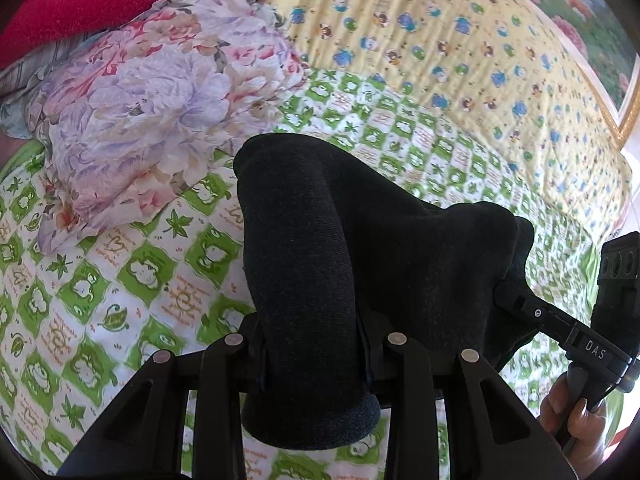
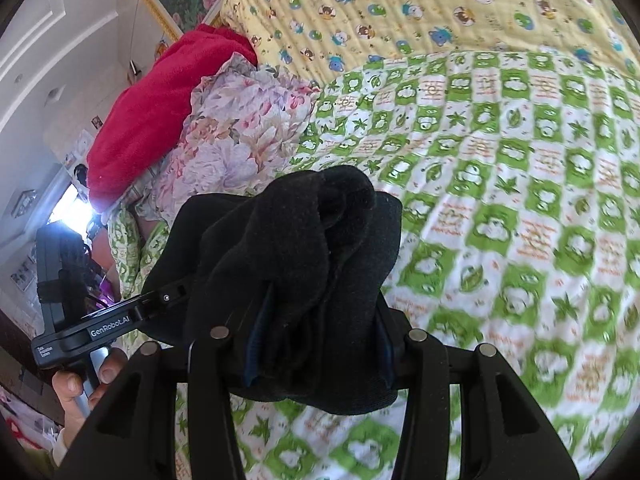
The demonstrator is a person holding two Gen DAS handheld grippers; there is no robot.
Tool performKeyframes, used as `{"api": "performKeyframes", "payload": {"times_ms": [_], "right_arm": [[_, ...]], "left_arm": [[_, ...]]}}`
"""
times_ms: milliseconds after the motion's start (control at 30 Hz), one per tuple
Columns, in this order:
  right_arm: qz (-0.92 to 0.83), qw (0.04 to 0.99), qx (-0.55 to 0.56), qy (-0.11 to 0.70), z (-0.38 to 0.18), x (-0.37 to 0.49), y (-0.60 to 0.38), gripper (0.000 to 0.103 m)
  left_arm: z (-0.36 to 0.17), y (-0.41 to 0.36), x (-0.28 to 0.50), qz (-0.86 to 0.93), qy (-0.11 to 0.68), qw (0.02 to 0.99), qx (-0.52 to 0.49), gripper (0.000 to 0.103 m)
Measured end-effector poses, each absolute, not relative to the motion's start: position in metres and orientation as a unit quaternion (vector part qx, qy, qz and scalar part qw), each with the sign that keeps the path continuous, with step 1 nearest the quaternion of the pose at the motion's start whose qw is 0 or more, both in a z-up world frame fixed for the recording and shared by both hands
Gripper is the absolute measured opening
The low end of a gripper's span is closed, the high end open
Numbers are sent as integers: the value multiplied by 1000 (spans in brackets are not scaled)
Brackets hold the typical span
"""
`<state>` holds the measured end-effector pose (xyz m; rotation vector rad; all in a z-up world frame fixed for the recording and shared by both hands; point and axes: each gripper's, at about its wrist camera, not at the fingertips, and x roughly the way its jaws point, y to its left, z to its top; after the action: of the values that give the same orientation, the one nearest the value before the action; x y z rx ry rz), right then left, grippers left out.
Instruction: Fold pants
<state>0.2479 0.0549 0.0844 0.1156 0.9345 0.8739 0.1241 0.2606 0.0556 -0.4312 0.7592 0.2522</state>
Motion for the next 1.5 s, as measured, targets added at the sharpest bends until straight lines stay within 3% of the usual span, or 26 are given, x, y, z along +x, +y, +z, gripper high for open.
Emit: {"api": "performKeyframes", "payload": {"times_ms": [267,433,533,900,1000,1200,1500], "right_arm": [[399,794,48,456,60,265,66,53],[393,796,46,458,44,271,57,61],[394,795,53,458,39,274,49,68],[398,796,46,453,48,270,49,74],[413,798,40,437,60,258,48,76],[440,805,20,397,81,228,43,88],[446,813,-50,372,90,193,49,97]], "left_arm": [[38,271,130,124,378,892,-214,34],[28,278,127,121,377,891,-224,57],[23,279,123,124,376,892,-218,64],[30,273,115,136,379,897,-183,69],[33,268,108,141,379,899,-168,81],[40,258,86,149,364,907,-153,81],[37,239,57,174,365,907,-117,82]]}}
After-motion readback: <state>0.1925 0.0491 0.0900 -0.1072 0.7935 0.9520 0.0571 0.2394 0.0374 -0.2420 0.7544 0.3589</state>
